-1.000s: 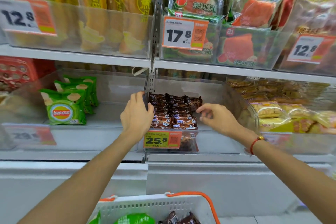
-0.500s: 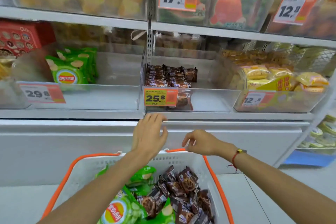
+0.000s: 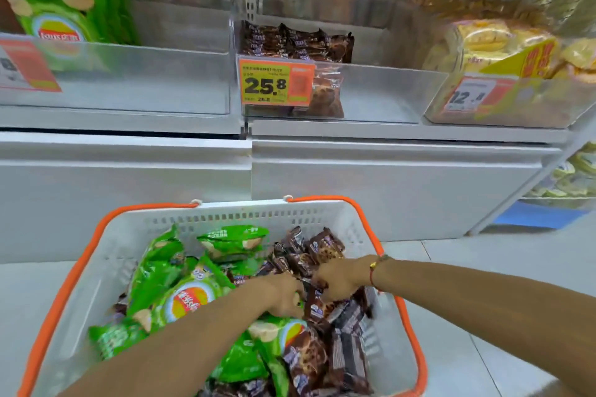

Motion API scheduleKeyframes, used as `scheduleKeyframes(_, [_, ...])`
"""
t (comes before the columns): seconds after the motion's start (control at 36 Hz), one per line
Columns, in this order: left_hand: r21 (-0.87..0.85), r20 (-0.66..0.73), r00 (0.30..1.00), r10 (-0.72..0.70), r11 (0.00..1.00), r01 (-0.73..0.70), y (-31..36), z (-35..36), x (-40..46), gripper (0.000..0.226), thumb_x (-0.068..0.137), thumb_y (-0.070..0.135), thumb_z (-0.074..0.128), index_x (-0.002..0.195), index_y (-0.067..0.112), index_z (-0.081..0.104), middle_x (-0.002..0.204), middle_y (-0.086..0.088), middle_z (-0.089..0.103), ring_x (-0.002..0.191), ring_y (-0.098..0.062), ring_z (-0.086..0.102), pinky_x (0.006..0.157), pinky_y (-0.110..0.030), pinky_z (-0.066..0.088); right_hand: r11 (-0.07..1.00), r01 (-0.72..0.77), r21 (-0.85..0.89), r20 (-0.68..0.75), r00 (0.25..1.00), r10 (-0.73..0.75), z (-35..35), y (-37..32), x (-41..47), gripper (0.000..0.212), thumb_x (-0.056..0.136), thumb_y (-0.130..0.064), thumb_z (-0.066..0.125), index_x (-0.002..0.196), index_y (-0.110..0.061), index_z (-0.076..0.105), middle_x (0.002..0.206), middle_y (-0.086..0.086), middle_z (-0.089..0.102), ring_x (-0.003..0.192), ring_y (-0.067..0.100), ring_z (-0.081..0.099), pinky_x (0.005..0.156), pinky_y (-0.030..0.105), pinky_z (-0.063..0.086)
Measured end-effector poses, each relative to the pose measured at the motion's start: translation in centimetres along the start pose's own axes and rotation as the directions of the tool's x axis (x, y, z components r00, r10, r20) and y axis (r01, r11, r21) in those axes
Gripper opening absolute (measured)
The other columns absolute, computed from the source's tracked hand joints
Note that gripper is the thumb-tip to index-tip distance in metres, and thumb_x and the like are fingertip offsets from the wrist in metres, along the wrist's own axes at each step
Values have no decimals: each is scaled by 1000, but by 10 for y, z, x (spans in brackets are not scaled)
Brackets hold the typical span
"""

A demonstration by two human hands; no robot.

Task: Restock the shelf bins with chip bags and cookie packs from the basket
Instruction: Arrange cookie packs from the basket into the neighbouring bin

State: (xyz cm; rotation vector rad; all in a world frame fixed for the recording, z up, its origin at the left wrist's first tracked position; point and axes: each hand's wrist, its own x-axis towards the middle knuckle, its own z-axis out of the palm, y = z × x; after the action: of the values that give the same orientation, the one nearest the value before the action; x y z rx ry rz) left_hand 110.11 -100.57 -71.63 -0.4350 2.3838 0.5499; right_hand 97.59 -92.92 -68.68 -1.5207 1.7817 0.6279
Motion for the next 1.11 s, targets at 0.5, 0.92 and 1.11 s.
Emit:
scheduleKeyframes(0.5, [-528,-41,999,-31,849,5,6,-42,-3,38,89,24,65,123,12,55,127,-4,53,110,-19,50,81,-21,41,841,112,529,-322,944,77,-12,18,-13,29,84,-9,69,67,-26,54,67,-8,56,73,11,56,71,17,47])
scheduleKeyframes(0.92, [-694,-479,855,-197,681,-232,-13,-157,-83,14,96,20,56,85,12,61,77,-7,53,64,-12,47,54,-18,38,699,220,680,-477,857,195,-129,9,-101,26,99,-33,50,114,-16,63,104,-7,62,95,9,57,78,16,42])
scheduleKeyframes(1.11, [-640,-712,661,-238,608,-471,-5,-197,-116,14,96,14,54,91,14,67,73,2,62,72,-14,55,70,-27,43,687,430,586,-731,647,218,-164,3,-133,29,87,-14,69,115,-15,61,96,-6,61,92,10,56,70,7,44])
